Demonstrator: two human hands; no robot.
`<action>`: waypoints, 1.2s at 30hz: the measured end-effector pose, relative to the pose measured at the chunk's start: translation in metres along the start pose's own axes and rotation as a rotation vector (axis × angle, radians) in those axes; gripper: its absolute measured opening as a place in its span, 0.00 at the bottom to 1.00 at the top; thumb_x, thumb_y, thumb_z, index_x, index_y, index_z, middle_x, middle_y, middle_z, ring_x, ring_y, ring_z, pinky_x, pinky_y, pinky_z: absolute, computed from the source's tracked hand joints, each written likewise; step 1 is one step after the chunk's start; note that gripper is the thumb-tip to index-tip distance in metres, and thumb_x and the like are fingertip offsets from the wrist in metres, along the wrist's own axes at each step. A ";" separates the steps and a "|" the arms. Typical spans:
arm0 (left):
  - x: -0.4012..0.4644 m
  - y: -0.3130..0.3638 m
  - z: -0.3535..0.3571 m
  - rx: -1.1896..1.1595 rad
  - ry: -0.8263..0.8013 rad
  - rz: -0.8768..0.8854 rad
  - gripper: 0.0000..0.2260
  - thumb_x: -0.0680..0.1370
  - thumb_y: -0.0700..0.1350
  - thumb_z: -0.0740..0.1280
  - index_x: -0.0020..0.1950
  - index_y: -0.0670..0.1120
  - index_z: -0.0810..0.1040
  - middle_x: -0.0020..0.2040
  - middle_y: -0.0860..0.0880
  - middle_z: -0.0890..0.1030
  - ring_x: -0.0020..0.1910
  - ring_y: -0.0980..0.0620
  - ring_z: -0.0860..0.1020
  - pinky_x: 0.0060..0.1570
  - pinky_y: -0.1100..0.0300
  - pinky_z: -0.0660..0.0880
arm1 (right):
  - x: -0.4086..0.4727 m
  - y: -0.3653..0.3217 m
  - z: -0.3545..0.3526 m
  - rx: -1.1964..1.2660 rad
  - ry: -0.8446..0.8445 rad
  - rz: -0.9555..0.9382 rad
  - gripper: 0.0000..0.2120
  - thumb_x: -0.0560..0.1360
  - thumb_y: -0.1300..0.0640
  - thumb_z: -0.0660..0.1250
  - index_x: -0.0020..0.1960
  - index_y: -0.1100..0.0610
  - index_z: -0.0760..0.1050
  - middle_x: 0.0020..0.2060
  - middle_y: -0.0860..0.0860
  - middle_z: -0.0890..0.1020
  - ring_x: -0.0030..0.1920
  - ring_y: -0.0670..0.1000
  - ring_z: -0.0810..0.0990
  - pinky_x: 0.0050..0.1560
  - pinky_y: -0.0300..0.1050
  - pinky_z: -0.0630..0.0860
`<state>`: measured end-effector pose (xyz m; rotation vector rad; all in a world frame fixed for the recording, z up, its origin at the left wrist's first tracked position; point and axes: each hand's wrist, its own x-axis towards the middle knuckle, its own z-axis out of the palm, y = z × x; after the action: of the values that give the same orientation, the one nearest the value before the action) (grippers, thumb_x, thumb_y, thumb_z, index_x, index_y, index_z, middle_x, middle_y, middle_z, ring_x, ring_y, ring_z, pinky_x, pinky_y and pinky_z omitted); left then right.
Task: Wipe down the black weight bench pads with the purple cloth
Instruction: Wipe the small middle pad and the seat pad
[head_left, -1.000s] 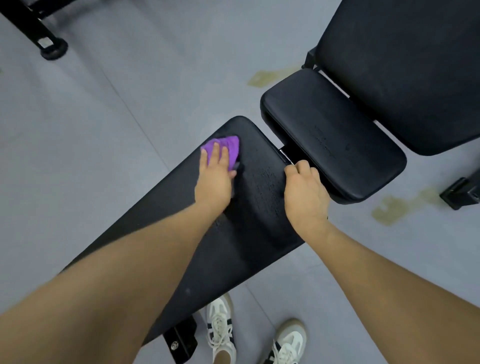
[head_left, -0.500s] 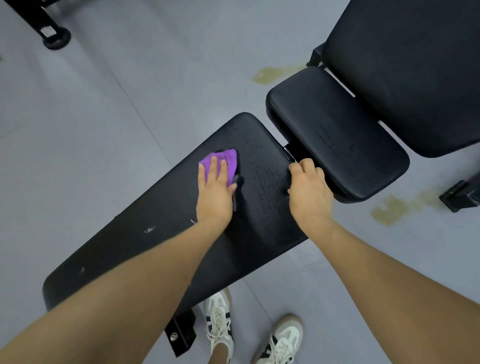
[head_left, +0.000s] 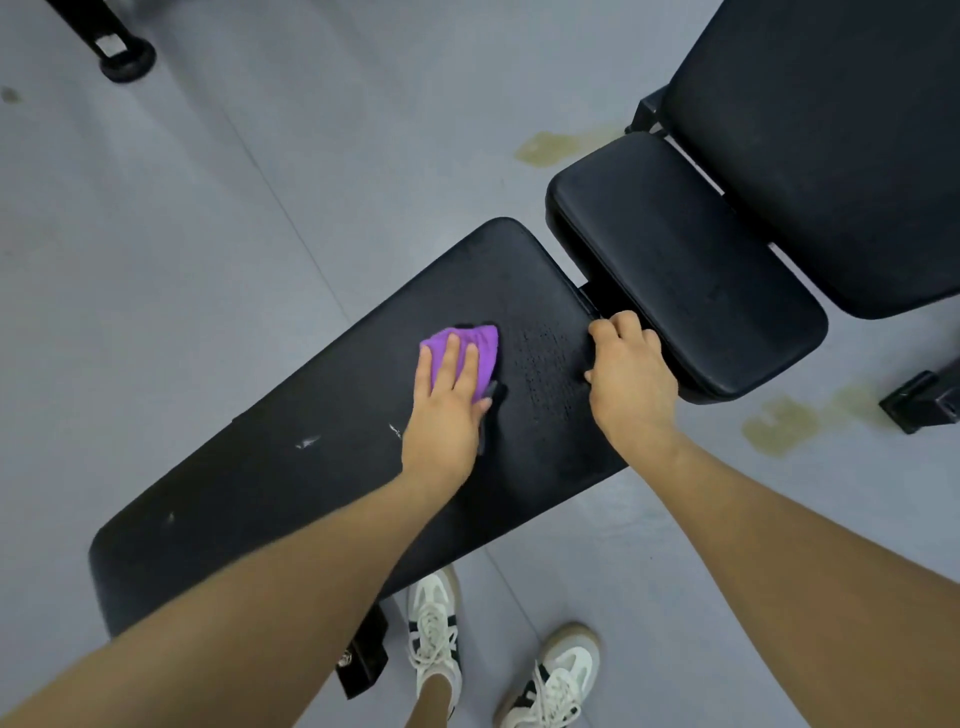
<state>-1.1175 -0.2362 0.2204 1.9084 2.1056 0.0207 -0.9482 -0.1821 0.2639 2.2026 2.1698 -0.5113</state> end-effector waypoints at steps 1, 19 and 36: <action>0.013 -0.004 -0.002 -0.009 -0.015 -0.020 0.26 0.82 0.50 0.53 0.77 0.47 0.47 0.78 0.49 0.46 0.76 0.44 0.40 0.70 0.60 0.36 | 0.000 0.001 0.001 -0.003 0.007 -0.002 0.18 0.74 0.69 0.63 0.62 0.58 0.68 0.59 0.53 0.68 0.54 0.54 0.68 0.36 0.44 0.63; 0.013 0.019 -0.001 -0.088 -0.036 0.104 0.26 0.80 0.48 0.59 0.77 0.50 0.53 0.78 0.50 0.51 0.76 0.43 0.45 0.72 0.53 0.57 | -0.002 0.006 0.003 0.030 0.007 -0.032 0.17 0.75 0.65 0.64 0.63 0.59 0.68 0.59 0.53 0.68 0.55 0.55 0.68 0.39 0.45 0.65; -0.013 0.074 0.009 -0.043 -0.101 0.280 0.25 0.81 0.48 0.57 0.77 0.50 0.52 0.78 0.52 0.50 0.77 0.46 0.43 0.73 0.56 0.52 | -0.051 0.068 0.007 0.436 -0.022 0.167 0.17 0.74 0.68 0.65 0.61 0.60 0.75 0.53 0.54 0.74 0.48 0.54 0.76 0.47 0.44 0.71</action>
<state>-1.0430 -0.2422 0.2302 2.1161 1.7470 0.0286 -0.8824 -0.2362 0.2544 2.5332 1.9868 -1.0805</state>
